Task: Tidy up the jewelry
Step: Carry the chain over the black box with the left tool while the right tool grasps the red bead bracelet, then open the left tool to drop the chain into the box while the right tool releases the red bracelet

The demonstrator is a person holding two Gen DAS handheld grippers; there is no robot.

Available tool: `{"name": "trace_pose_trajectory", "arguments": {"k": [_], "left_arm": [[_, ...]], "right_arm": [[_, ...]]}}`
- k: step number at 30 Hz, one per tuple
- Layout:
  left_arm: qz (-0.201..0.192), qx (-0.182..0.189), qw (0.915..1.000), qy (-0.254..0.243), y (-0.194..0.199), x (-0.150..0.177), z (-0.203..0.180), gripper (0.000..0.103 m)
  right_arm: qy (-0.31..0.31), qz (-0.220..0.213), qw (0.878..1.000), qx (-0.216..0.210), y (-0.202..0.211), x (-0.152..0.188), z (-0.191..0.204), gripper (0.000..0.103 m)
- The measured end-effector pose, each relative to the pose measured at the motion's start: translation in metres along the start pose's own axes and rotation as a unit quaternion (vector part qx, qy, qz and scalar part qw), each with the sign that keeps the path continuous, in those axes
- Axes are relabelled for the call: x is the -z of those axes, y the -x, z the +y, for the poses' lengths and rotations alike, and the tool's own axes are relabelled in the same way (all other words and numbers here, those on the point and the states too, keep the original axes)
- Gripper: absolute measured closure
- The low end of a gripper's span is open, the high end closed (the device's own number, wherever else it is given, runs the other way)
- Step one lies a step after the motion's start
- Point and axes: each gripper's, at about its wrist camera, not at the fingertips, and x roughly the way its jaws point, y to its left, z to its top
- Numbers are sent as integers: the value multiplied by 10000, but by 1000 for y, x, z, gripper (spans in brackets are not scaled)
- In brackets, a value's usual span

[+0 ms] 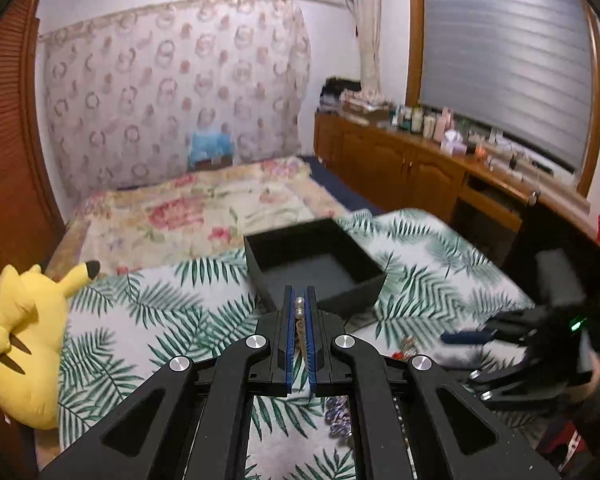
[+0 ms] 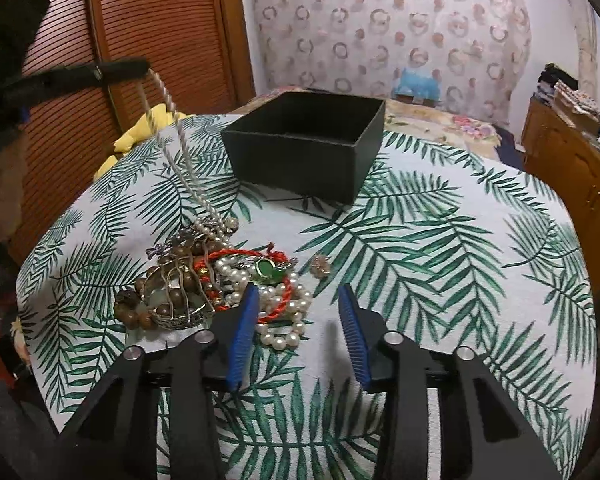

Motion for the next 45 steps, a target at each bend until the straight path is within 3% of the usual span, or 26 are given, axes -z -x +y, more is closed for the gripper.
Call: {"name": "trace_pose_trajectory", "arguments": {"k": [4,9,18,27,45], "left_arm": [[-170,-15,9998,-52,13,-8,-3,99],[-267,-45,9996,-42,21,-13,-2,99],[-436,-144,9989,-32,31,-23,0,99],[-577,-194,9981,-68,40,-36,-1,99],[-874,-102,9960,-127,59,-77,-11,99]], "right_arm": [[-77,116,9998,-148,-7,0,-1,73],[0,184,9997,-136,-7,-2,1,100],[42,-179,9998,96,17,-16,-5,100],[200,-593,9980,65,48,-43,-1,100],[304,-895,9953,203,66,-76,-4,100]]}}
